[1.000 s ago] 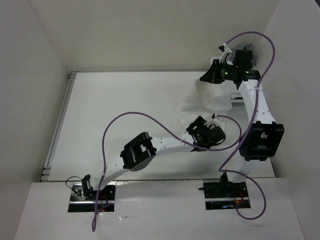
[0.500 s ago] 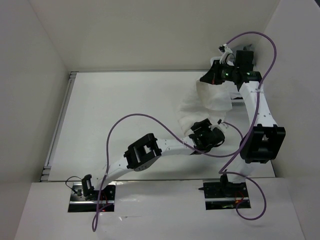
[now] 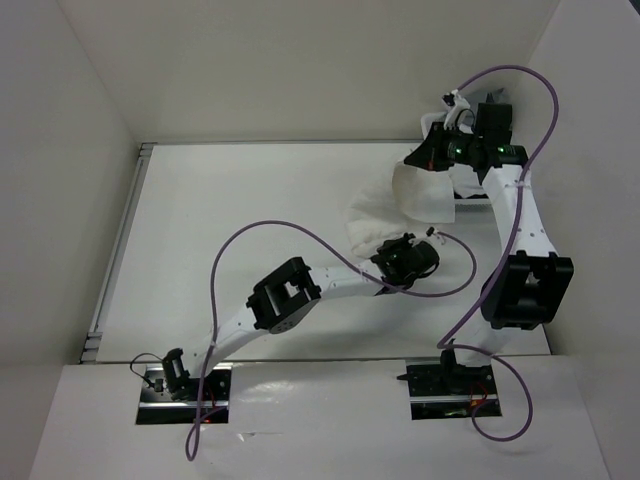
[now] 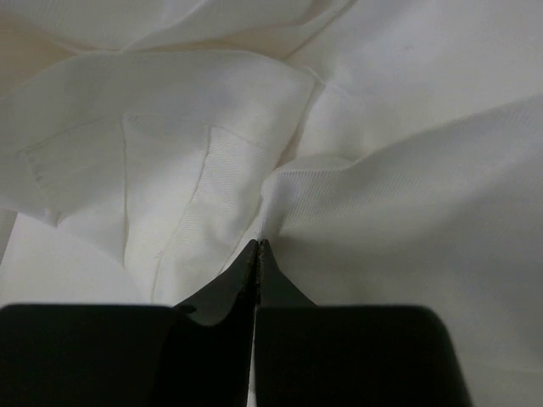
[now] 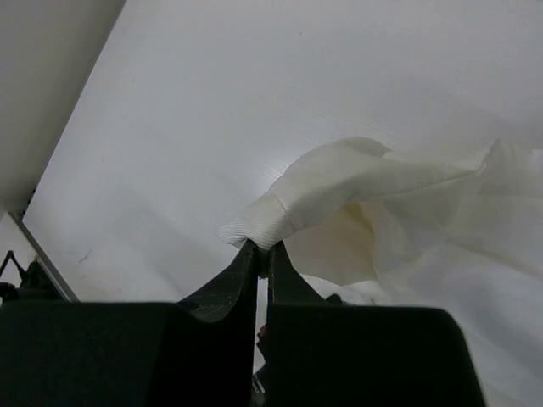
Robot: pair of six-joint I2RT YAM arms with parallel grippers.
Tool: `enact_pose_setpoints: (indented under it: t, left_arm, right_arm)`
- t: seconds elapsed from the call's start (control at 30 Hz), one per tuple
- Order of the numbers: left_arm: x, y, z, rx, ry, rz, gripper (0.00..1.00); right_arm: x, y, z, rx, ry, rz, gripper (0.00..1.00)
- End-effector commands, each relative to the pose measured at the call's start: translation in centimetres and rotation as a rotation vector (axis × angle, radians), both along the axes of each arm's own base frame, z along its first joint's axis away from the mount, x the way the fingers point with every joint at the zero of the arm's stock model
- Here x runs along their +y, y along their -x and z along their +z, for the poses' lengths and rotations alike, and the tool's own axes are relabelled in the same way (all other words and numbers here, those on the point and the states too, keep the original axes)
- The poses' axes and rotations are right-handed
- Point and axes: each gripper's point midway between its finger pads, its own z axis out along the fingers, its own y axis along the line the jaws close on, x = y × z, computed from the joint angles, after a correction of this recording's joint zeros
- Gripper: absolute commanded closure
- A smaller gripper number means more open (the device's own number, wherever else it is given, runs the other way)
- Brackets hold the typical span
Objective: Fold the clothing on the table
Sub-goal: Flatten the skirt out
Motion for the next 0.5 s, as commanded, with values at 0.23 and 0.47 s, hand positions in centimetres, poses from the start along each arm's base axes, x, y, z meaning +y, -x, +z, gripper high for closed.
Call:
enact_pose_setpoints:
  t: [0.23, 0.47]
  left_arm:
    - [8.4, -5.3, 14.0, 0.027, 0.107, 0.096, 1.00]
    - [19.0, -6.8, 21.4, 0.062, 0.208, 0.143, 1.00]
  right_arm:
    - [-2.3, 1.8, 5.7, -0.165, -0.002, -0.031, 1.00]
    - [-3.2, 2.3, 5.5, -0.155, 0.011, -0.046, 1.00]
